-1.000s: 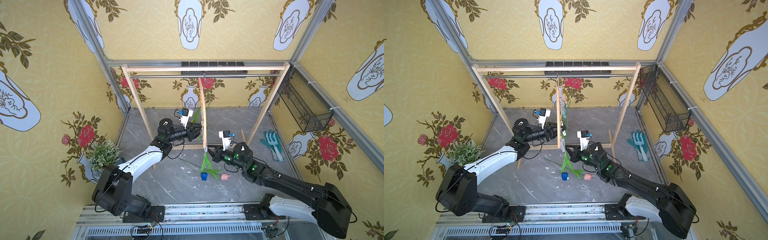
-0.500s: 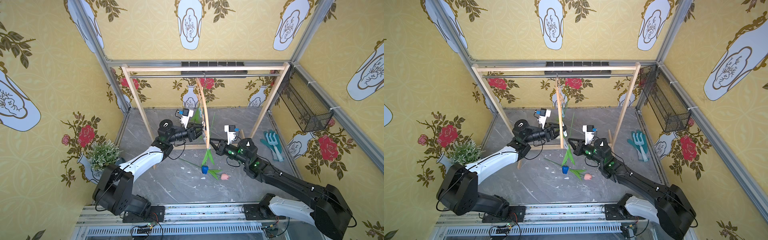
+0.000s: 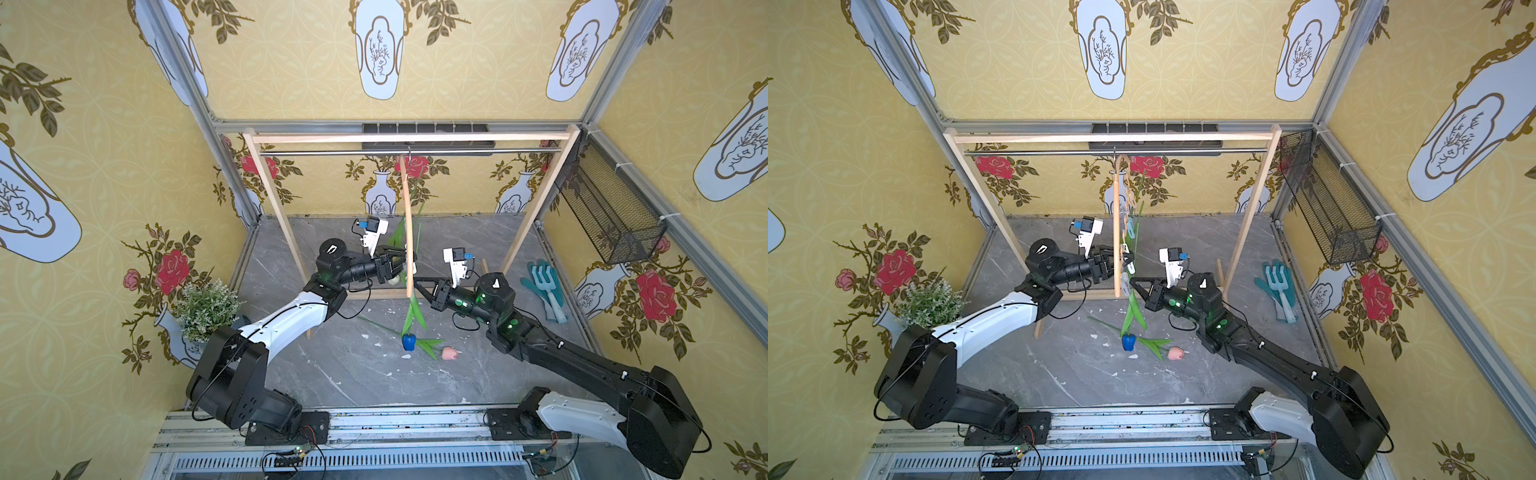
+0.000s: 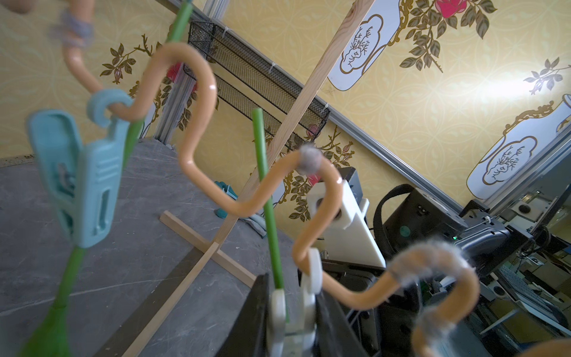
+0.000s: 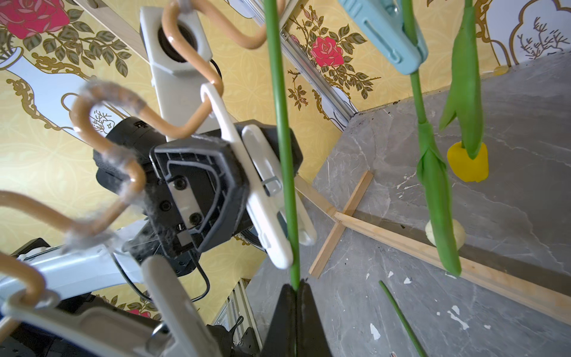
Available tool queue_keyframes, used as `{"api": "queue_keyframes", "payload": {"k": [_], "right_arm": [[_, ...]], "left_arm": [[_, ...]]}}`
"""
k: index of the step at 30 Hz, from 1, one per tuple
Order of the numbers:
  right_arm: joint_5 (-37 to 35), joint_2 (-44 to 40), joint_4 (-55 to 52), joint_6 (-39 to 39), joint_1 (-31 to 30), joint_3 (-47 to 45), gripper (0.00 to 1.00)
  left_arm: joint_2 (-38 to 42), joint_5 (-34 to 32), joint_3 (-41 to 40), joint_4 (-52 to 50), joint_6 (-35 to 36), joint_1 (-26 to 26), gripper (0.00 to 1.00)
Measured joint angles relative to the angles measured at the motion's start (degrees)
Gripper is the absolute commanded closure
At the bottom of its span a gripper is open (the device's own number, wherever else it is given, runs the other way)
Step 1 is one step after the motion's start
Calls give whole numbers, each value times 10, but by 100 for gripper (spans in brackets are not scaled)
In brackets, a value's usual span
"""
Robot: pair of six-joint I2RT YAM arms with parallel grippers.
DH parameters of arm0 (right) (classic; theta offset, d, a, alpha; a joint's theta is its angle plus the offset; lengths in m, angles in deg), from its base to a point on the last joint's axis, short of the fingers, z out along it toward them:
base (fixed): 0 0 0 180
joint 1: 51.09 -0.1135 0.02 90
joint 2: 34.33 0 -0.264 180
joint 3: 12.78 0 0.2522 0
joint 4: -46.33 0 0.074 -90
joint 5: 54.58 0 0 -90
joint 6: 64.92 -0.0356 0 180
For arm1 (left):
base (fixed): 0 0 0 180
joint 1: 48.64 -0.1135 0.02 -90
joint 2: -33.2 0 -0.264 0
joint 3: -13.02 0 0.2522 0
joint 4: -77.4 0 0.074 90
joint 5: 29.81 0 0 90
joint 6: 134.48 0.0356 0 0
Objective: Dry the flowers on a clothes hanger
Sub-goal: Clamp the flower onto the hanger.
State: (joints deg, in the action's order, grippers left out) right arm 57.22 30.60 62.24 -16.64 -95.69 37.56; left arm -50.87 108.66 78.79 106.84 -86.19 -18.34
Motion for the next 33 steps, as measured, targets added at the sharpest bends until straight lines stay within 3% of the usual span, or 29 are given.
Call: {"api": "queue_keyframes", "payload": {"k": [27,33], "right_arm": [[1,6,-9,0,-6,12,100],[2,4,-10,0,-6,12,100]], "left_arm": [[-3,0,2,6,-3,3,88],[-3,0,-4,17,-3,3,82]]}}
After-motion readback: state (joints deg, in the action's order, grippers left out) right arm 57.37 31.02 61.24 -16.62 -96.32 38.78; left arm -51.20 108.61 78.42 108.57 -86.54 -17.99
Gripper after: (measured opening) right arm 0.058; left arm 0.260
